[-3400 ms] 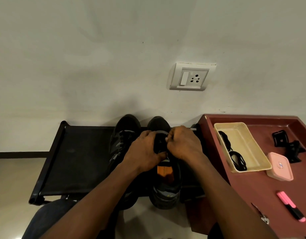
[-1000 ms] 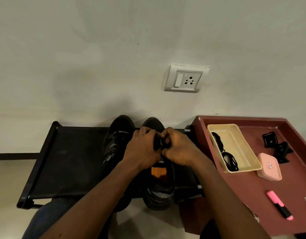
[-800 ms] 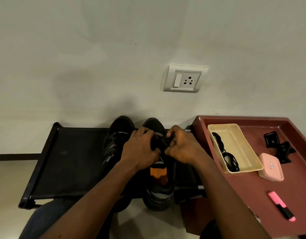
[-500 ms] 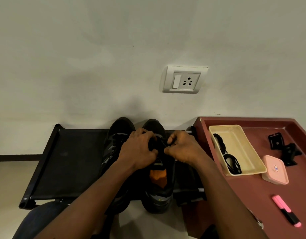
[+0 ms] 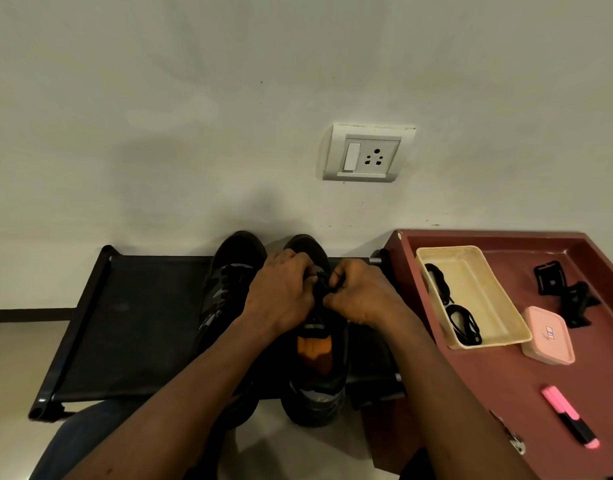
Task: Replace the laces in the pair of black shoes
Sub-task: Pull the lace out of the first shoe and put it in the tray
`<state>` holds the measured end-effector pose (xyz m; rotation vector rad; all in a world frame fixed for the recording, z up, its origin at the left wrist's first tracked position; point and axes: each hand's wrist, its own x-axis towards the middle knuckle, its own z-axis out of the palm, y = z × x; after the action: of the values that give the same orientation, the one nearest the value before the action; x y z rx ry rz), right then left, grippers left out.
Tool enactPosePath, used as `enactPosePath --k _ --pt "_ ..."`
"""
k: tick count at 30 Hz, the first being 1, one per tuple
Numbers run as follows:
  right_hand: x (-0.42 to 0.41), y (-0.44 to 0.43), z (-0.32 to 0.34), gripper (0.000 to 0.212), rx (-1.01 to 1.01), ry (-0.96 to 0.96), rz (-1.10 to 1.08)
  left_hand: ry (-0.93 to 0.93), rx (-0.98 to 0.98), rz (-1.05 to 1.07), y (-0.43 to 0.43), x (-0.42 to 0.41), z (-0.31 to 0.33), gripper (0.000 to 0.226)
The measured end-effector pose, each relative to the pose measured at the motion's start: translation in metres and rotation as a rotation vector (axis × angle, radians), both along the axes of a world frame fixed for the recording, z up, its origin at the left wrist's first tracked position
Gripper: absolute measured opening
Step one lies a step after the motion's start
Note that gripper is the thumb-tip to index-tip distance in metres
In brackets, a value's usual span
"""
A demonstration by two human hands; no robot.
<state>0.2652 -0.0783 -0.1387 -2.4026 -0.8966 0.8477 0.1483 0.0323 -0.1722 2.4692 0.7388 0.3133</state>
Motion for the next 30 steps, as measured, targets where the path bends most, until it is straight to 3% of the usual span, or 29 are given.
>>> enactPosePath --k 3,7,9,11,15,20,24,30 --pt "0.001 -0.001 -0.001 0.025 -0.011 -0.008 -0.018 -0.139 -0.195 0.117 0.011 -0.001 0.003 0.006" --pt "0.004 -0.003 -0.002 0.026 -0.011 0.003 -0.030 -0.305 -0.799 0.290 0.020 -0.002 0.008 0.013" --pt "0.004 -0.002 -0.003 0.026 0.001 0.030 -0.036 -0.308 -0.967 0.272 0.019 -0.003 0.011 0.014" --pt "0.002 0.001 -0.005 0.026 0.001 0.042 -0.023 -0.280 -0.894 0.182 0.019 -0.005 0.011 0.011" --pt "0.002 0.002 -0.008 0.026 0.005 0.043 -0.027 -0.008 -0.232 -0.003 0.019 -0.007 0.008 0.011" --pt "0.004 0.004 -0.009 0.025 -0.011 0.046 -0.025 -0.022 -0.073 0.016 0.016 -0.007 0.003 0.010" --pt "0.007 0.004 -0.011 0.025 -0.018 0.047 -0.032 -0.231 -0.256 0.150 0.018 -0.007 0.008 0.016" --pt "0.007 0.005 -0.013 0.023 -0.023 0.050 -0.030 -0.536 -1.012 0.416 0.026 -0.007 0.022 0.024"
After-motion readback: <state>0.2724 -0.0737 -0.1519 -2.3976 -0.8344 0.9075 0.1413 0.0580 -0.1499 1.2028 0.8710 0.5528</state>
